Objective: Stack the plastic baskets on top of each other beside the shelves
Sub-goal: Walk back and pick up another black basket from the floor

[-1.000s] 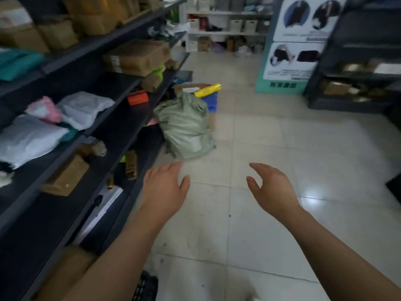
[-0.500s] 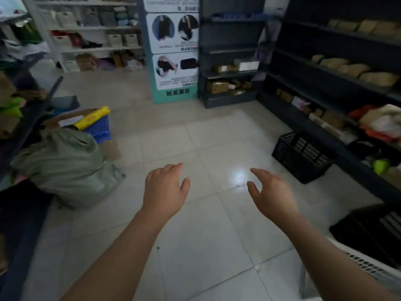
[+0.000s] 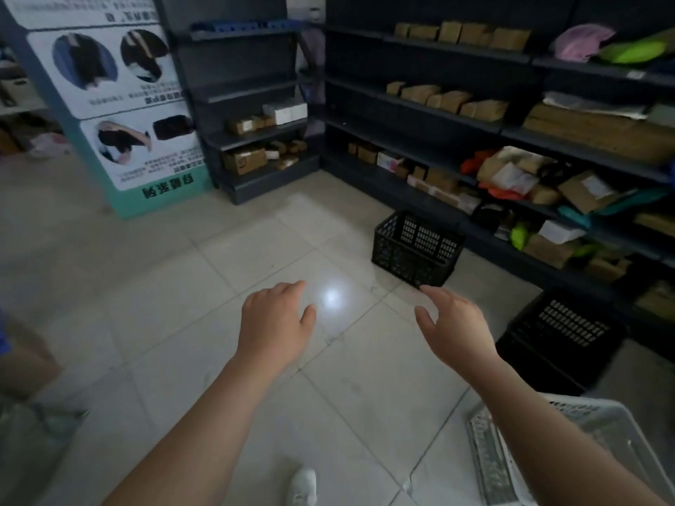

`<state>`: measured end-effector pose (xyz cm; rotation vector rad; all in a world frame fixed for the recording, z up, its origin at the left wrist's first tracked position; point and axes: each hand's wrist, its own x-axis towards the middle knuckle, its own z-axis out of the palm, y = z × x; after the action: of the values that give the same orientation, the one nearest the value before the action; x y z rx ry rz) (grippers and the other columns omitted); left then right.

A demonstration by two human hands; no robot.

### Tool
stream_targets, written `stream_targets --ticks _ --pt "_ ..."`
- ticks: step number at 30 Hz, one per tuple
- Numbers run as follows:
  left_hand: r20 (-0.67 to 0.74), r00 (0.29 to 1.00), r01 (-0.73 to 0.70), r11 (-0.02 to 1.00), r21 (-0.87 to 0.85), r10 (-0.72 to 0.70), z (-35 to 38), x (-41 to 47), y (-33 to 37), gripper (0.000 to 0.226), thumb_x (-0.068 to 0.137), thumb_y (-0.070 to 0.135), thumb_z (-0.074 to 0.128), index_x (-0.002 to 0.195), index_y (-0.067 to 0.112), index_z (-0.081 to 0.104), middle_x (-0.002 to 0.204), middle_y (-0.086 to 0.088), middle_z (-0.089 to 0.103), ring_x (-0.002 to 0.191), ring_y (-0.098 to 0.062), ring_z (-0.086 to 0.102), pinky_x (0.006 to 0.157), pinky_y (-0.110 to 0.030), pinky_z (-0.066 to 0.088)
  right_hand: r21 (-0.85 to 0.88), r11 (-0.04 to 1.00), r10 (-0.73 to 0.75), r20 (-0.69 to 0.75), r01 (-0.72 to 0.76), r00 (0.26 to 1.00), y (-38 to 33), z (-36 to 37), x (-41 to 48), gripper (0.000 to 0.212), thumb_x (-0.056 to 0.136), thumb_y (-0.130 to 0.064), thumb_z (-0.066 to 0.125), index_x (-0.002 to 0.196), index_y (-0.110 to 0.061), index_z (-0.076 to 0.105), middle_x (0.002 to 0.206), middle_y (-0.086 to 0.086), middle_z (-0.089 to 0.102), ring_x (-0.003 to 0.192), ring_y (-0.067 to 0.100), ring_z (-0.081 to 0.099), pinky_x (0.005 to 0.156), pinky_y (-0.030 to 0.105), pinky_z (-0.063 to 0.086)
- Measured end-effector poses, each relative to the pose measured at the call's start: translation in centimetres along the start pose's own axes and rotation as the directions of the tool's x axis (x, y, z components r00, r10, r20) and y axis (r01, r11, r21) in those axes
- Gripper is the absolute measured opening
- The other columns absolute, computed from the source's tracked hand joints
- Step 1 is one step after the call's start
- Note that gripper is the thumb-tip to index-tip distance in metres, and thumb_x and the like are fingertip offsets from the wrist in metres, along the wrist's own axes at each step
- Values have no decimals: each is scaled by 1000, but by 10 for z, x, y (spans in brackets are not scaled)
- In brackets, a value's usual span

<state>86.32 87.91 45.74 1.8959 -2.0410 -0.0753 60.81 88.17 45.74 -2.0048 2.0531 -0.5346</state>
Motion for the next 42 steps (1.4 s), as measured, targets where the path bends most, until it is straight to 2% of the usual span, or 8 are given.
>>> stream_targets --ticks 7,13,17,21,23,33,38,42 --pt "31 979 -200 980 17 200 14 159 -8 43 80 35 46 106 6 66 91 -15 70 76 -37 64 73 -41 48 15 984 177 -72 -177 982 -7 1 115 45 93 -33 49 135 -16 51 136 4 56 123 24 51 105 39 37" --pt "35 955 -294 955 -45 296 52 263 8 40 83 27 61 117 5 63 102 -16 70 87 -39 64 81 -43 47 -12 957 289 -98 -291 952 13 2 193 44 93 -31 50 133 -14 51 131 7 58 121 26 51 103 37 36" --pt "69 943 -321 945 -60 325 86 326 28 39 86 28 59 120 8 60 108 -14 69 93 -38 62 86 -42 43 -27 942 330 -111 -335 937 42 4 248 44 94 -32 49 134 -15 51 132 6 58 123 25 50 104 36 34" --pt "87 936 -337 939 -64 342 121 393 55 47 91 35 50 133 14 51 127 -8 61 110 -32 57 98 -42 37 -29 935 349 -110 -354 931 81 5 312 44 93 -32 49 134 -15 50 135 5 56 127 24 48 106 36 33" --pt "91 938 -331 942 -62 336 137 429 70 47 92 36 49 134 14 50 129 -7 60 112 -32 56 99 -42 36 -25 931 359 -103 -363 928 103 3 347 44 94 -32 48 135 -15 50 135 4 56 127 24 48 106 36 32" --pt "140 934 -323 944 -59 329 204 590 123 35 83 27 63 113 8 64 98 -12 72 82 -37 65 78 -43 48 -21 916 400 -36 -400 916 183 1 522 45 94 -31 48 136 -15 48 137 5 55 127 25 47 107 37 33" --pt "168 928 -328 943 -62 334 246 680 128 36 84 27 62 114 8 64 101 -13 71 86 -38 65 80 -43 46 -19 903 429 -33 -430 903 208 16 606 45 94 -30 47 136 -14 48 135 6 56 126 26 48 108 38 33" --pt "195 899 -385 919 -81 393 276 758 132 30 85 29 58 107 10 66 96 -11 71 83 -38 64 79 -42 46 -15 875 482 -56 -483 874 219 31 671 45 94 -30 47 136 -14 48 134 7 56 124 27 49 107 39 34"
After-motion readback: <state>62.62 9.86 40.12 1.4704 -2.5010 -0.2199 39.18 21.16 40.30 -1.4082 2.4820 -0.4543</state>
